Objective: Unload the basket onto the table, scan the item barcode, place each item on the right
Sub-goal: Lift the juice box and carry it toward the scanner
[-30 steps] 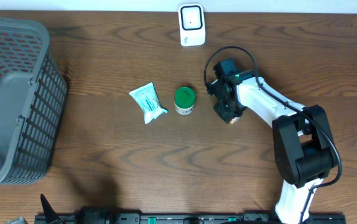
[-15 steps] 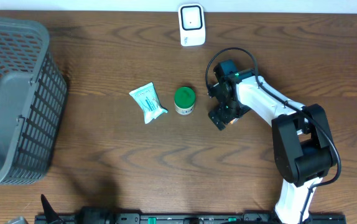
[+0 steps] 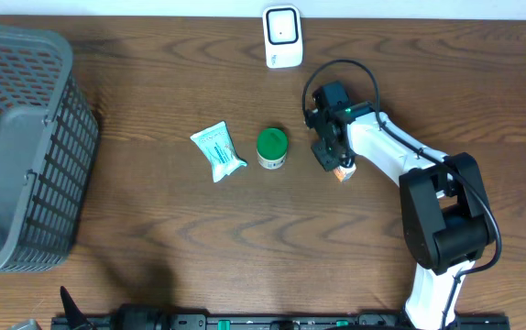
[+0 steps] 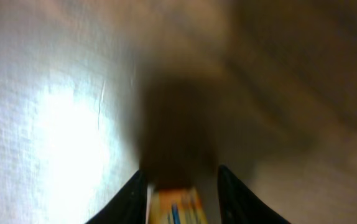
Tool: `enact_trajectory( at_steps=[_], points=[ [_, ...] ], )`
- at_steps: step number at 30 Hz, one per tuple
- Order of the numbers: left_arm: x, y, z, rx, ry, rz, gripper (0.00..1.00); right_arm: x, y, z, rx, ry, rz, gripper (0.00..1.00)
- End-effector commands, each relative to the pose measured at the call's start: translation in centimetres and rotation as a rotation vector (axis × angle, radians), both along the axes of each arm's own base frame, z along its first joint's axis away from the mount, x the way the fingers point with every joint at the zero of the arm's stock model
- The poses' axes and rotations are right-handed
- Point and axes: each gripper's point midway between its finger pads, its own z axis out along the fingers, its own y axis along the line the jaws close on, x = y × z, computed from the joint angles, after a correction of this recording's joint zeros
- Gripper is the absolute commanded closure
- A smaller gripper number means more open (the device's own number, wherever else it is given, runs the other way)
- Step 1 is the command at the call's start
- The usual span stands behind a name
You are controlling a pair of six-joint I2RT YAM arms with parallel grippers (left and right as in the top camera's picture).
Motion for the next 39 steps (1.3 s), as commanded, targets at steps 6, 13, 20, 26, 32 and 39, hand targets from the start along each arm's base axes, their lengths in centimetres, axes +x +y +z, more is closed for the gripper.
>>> enact_trajectory(
  at_steps=[6,13,20,26,32,39],
  points=[
    [0.3,0.1,-0.7,-0.004,0.016,0.007,0.02,1.5,0.2,-0.8,-0.006,-0.054,-0.010,0.83],
    [0.7,0.1,-1.1,-0.002,0.032,0.008,0.02,4.0,1.2,4.1,0.009,-0.085,-0.017,0.01],
    [0.7,0.1,-1.1,-0.002,0.032,0.008,0.02,0.4,-0.5,7.5,-0.048,0.083,-0.099,0.01],
    [0.7,0.1,-1.1,-0.002,0.031,0.007,0.02,-2.2,-2.1,7.3,-0.079,0.158,-0.149,0.01],
    [0.7,0.1,-0.9,-0.003,0.021,0.007,0.02,-2.4,-2.2,5.2,-0.027,0.045,-0.150,0.01],
    [0.7,0.1,-0.9,-0.003,0.021,0.007,0.02,-4.9,-3.0,0.4,-0.032,0.079,-0.148,0.02]
  ],
)
